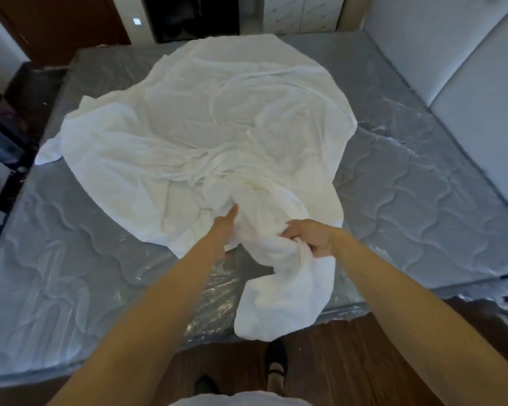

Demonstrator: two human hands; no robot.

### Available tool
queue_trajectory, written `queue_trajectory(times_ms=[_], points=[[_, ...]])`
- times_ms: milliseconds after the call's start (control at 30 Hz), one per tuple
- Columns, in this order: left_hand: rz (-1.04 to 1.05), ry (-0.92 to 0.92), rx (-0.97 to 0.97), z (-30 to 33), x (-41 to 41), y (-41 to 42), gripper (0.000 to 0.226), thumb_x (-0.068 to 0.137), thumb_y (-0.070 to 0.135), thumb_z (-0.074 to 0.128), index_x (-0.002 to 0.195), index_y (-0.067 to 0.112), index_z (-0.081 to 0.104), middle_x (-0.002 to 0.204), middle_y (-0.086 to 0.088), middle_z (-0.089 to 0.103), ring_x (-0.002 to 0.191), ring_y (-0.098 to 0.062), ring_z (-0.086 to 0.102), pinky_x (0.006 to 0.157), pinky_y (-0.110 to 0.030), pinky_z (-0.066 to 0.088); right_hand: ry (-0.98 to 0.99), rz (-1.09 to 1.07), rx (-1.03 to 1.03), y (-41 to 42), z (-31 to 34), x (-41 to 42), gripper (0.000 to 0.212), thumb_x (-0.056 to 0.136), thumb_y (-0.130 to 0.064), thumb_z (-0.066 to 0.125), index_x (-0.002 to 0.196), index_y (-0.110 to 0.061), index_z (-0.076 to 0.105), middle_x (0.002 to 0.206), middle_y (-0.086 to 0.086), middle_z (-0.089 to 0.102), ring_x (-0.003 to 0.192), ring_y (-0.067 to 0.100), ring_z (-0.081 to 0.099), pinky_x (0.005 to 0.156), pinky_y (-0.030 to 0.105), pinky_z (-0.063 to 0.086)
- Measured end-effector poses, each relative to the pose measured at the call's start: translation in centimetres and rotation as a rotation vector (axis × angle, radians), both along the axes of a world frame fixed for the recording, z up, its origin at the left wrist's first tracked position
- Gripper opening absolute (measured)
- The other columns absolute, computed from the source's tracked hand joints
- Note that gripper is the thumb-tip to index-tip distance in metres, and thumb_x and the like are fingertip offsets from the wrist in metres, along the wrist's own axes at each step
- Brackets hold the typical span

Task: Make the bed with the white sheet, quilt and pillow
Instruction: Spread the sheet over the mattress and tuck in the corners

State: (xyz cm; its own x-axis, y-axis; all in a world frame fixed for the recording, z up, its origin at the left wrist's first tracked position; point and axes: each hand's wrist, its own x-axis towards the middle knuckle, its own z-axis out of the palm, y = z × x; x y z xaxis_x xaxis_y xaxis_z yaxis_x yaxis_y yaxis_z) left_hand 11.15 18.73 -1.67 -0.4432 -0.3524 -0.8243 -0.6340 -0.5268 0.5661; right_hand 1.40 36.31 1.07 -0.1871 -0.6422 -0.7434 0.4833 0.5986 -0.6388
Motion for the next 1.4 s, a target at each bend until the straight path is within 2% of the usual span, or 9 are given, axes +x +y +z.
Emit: queue_trajectory(times_ms=[100, 233, 467, 567, 767, 900, 1100, 1300, 1400], points=[[0.085, 0.048, 0.106, -4.8, -2.5, -1.1, 0.131, 0.041, 0.079, 0.075, 0.147, 0.019, 0.028, 0.145, -0.008, 0.042, 0.122, -0.036, 0.049, 0.098, -0.052, 0.045, -0.086, 0.321, 0.016, 2.6, 2.2, 0.7, 0.020, 0.092, 0.000, 0.052, 0.100, -0.012, 0.065, 0.098, 0.004, 0.069, 0.090, 0.017, 0.066, 0.082, 0.029, 0.056], [0.073, 0.086, -0.080, -1.0, -3.6, 2.8, 0.050, 0.086, 0.015, 0.069, 0.127, -0.005, 0.051, 0.123, -0.015, 0.058, 0.109, -0.033, 0.058, 0.090, -0.040, 0.049, -0.108, 0.581, 0.047, 5.0, 1.8, -0.8, 0.019, 0.082, -0.016, 0.060, 0.100, -0.017, 0.067, 0.096, -0.008, 0.071, 0.092, 0.009, 0.066, 0.087, 0.025, 0.052], [-0.547, 0.306, -0.241, 4.8, 1.1, 1.7, 0.042, 0.068, 0.017, 0.076, 0.109, 0.010, 0.068, 0.104, -0.009, 0.070, 0.098, -0.019, 0.063, 0.091, -0.030, 0.050, 0.119, -0.343, -0.032, -3.9, -0.4, -0.7, 0.071, 0.070, -0.049, 0.077, 0.129, -0.018, 0.052, 0.123, 0.005, 0.062, 0.113, 0.024, 0.059, 0.096, 0.041, 0.048], [-0.825, 0.214, -0.173, 5.5, 4.3, 0.8, 0.026, 0.071, 0.031, 0.074, 0.093, 0.018, 0.070, 0.095, -0.007, 0.068, 0.092, -0.016, 0.059, 0.086, -0.029, 0.046, 0.283, -0.222, -0.042, -8.0, 0.7, 2.6, 0.039, 0.081, -0.024, 0.073, 0.113, -0.012, 0.054, 0.100, 0.004, 0.062, 0.097, 0.021, 0.062, 0.077, 0.030, 0.051], [-0.002, -0.015, -0.021, 2.3, 10.7, -6.8, 0.068, 0.080, 0.069, 0.054, 0.119, 0.013, 0.053, 0.117, -0.006, 0.053, 0.115, -0.030, 0.051, 0.089, -0.044, 0.047, 0.631, 0.151, -0.061, -10.1, 1.1, 12.1, 0.046, 0.087, -0.006, 0.062, 0.131, -0.001, 0.049, 0.126, 0.015, 0.057, 0.117, 0.026, 0.055, 0.093, 0.028, 0.045], [-0.091, 0.005, -0.196, -0.2, 13.8, -6.5, 0.042, 0.099, 0.028, 0.046, 0.134, 0.004, 0.047, 0.126, -0.020, 0.054, 0.098, -0.023, 0.049, 0.092, -0.042, 0.046, 0.671, 0.270, -0.018, -9.9, 0.2, 17.9, 0.046, 0.095, -0.026, 0.056, 0.135, -0.005, 0.048, 0.133, 0.010, 0.053, 0.123, 0.023, 0.050, 0.086, 0.020, 0.036], [-0.079, 0.222, -0.582, 1.9, 17.7, -7.0, 0.025, 0.096, 0.012, 0.045, 0.118, 0.009, 0.057, 0.115, -0.014, 0.058, 0.108, -0.033, 0.056, 0.095, -0.043, 0.045, 0.653, -0.321, 0.183, -8.6, -0.9, 17.8, 0.045, 0.099, -0.035, 0.047, 0.128, -0.001, 0.055, 0.125, 0.013, 0.058, 0.117, 0.033, 0.054, 0.095, 0.036, 0.044], [-0.080, 0.244, -0.308, 4.5, 20.6, -9.1, 0.033, 0.098, 0.022, 0.049, 0.129, 0.014, 0.052, 0.107, -0.007, 0.062, 0.084, -0.021, 0.056, 0.069, -0.031, 0.045, 0.148, -0.672, -0.058, -12.5, 0.4, 20.6, 0.040, 0.094, -0.034, 0.056, 0.130, -0.019, 0.049, 0.124, 0.001, 0.055, 0.107, 0.026, 0.055, 0.096, 0.044, 0.045], [-0.140, 0.257, -0.403, 5.2, 22.2, -9.9, 0.017, 0.099, 0.019, 0.048, 0.108, 0.016, 0.061, 0.085, 0.000, 0.064, 0.073, -0.013, 0.059, 0.063, -0.024, 0.047, 0.419, -0.548, 0.018, -14.4, -0.8, 22.5, 0.048, 0.091, -0.028, 0.059, 0.135, -0.011, 0.047, 0.122, 0.013, 0.060, 0.106, 0.031, 0.059, 0.090, 0.043, 0.052]])
